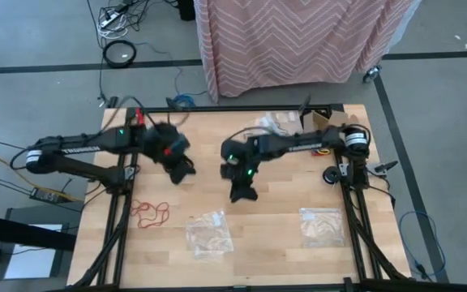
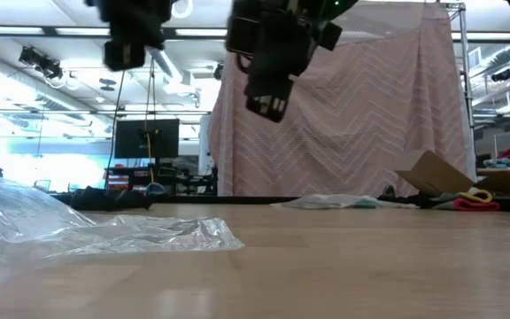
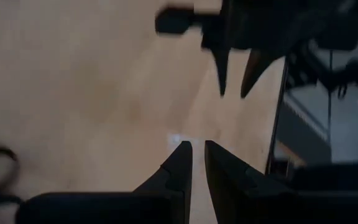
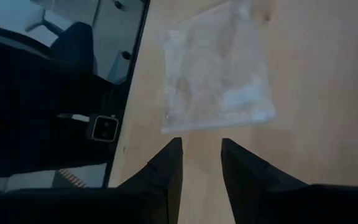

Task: Sort rubber bands
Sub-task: Put the right transparent zip bag to the center of the table

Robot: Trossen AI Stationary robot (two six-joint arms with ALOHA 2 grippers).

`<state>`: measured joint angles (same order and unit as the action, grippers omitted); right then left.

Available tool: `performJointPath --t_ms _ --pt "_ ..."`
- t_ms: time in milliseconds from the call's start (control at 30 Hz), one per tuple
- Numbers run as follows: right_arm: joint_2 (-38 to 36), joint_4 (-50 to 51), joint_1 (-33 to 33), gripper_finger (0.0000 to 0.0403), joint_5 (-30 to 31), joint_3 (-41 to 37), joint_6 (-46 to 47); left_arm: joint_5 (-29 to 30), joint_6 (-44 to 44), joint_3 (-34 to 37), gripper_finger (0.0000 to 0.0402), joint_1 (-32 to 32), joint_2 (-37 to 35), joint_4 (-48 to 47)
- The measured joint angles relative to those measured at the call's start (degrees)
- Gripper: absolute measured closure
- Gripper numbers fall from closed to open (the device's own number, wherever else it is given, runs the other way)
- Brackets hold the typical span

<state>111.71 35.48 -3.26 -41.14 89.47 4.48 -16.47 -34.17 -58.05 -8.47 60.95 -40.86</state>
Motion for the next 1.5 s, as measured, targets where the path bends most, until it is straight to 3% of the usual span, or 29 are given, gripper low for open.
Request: performJointPath --t_ms 200,433,500,700,967,1167,1400,1500 --pt "2.72 -9.09 5.29 0.0325 6.00 -0.02 12.07 -0.13 -4.73 10.16 0.0351 9.58 0.61 13.22" --pt "2.76 -14.79 11.99 0.0346 25.25 -0.02 25.78 -1.09 -6.78 21.28 0.0351 16.43 0.63 26.51" --pt "3.26 -12.35 14.36 0.0352 28.71 0.11 31.65 -2.90 -7.53 23.81 0.0351 18.33 0.63 28.32" --pt "3.44 11.43 23.47 0.0391 42.31 -0.04 51.80 -4.43 -7.98 27.79 0.0351 24.18 0.66 35.75" --pt "3.08 29.73 36.00 0.0388 43.63 -0.02 79.62 -3.89 -6.47 29.86 0.0351 26.23 0.66 38.44" --pt "0.11 29.51 46.66 0.0346 40.11 0.48 80.56 -3.75 -5.05 29.87 0.0351 26.23 0.66 39.85" --pt "-3.23 32.83 55.60 0.0251 39.44 0.55 86.54 -4.15 -3.57 29.86 0.0351 26.23 0.66 40.09" --pt "-2.94 36.51 58.22 0.0212 36.17 0.21 88.70 -4.18 -3.20 29.86 0.0351 26.23 0.66 39.76"
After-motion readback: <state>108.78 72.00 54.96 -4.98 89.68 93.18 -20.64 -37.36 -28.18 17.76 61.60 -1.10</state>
